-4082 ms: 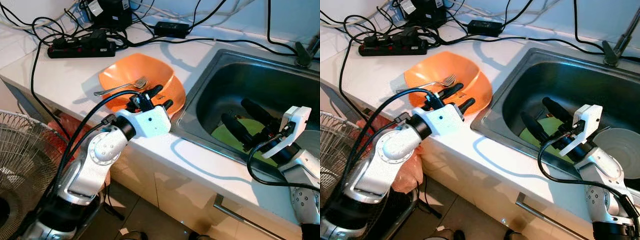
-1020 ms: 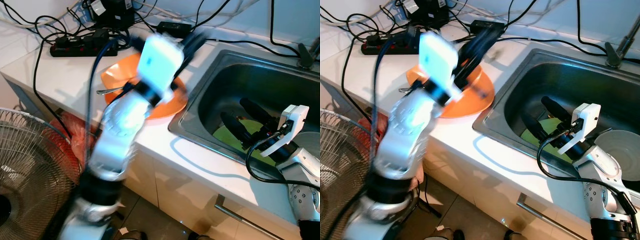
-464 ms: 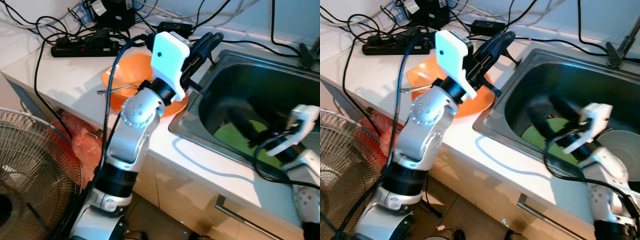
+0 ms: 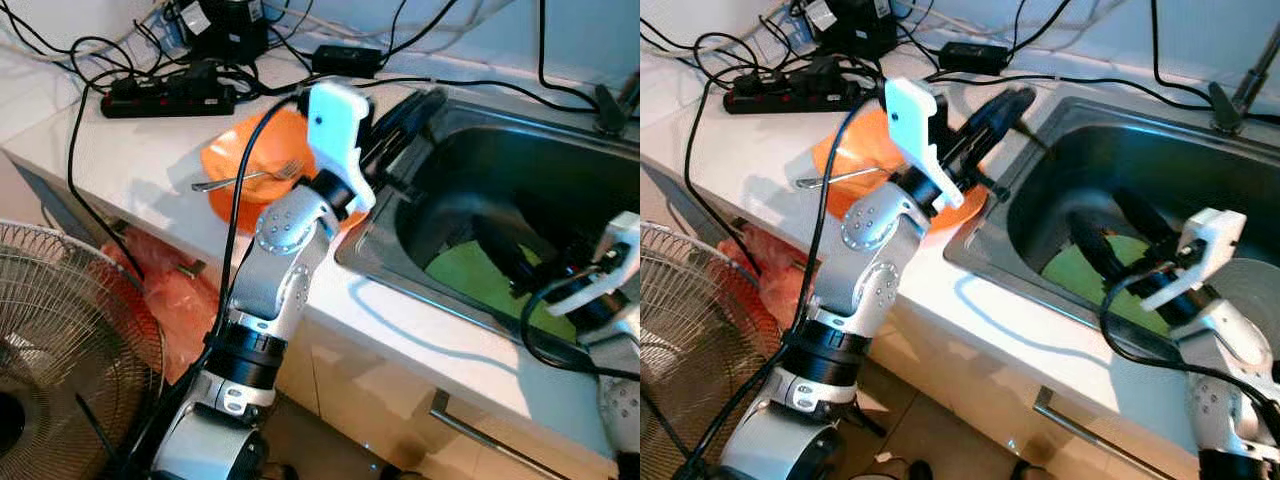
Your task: Kitchen organization
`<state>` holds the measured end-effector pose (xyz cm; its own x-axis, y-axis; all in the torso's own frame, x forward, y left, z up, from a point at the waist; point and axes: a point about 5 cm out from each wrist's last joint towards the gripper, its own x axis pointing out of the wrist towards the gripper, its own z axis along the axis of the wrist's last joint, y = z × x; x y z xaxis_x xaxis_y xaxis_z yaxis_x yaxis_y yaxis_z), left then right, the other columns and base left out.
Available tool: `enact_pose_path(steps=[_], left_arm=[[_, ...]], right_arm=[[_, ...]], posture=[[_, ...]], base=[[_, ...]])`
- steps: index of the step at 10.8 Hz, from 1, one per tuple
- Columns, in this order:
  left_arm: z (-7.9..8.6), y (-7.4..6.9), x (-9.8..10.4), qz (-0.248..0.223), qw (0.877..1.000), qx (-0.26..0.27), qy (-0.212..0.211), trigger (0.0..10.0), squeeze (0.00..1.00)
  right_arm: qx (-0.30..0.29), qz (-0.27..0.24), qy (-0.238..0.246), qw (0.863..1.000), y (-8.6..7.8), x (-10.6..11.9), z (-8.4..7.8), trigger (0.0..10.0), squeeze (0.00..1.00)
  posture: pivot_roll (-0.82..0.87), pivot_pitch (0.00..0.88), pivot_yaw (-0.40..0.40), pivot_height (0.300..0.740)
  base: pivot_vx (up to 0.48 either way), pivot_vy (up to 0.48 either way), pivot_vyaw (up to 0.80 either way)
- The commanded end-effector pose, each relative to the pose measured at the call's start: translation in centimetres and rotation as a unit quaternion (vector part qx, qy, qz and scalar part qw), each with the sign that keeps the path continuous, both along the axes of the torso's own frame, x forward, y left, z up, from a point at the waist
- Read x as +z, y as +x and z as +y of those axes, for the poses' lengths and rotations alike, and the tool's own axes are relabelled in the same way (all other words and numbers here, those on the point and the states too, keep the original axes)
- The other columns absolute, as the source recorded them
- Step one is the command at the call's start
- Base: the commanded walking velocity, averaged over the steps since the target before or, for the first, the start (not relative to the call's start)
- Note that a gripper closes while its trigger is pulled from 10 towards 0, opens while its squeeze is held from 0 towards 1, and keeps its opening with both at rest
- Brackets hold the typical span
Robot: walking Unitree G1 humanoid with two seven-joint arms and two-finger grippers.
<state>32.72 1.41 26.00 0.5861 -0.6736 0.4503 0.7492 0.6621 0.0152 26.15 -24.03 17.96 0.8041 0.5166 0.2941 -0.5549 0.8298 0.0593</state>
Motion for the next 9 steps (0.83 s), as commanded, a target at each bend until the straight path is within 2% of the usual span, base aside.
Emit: enact_pose_path(steps=[1, 6, 9], left_arm=[[-1.2, -0.2, 1.0, -0.008, 0.999, -0.025, -0.021, 10.0, 0.00], [-2.7, 0.9, -1.5, 0.065, 0.996, -0.048, -0.034, 10.0, 0.00], [-3.9, 0.7, -1.9, 0.071, 0.994, -0.072, -0.028, 10.0, 0.00]], right_arm=[[-0.002, -0.015, 0.000, 1.000, -0.3, 0.7, -0.2, 10.0, 0.00], [-0.017, -0.017, 0.001, 1.000, -1.3, 1.0, -0.9, 10.0, 0.00], [-0.019, -0.016, 0.002, 1.000, -1.8, 1.0, -0.9, 10.0, 0.00]], posture=[[-0.05, 0.107, 0.093, 0.740], [-0.07, 0.125, 0.101, 0.740], [-0.09, 0.133, 0.112, 0.740]], base=[[0.000, 0.000, 0.00], [0.000, 0.000, 0.00], [0.000, 0.000, 0.00]])
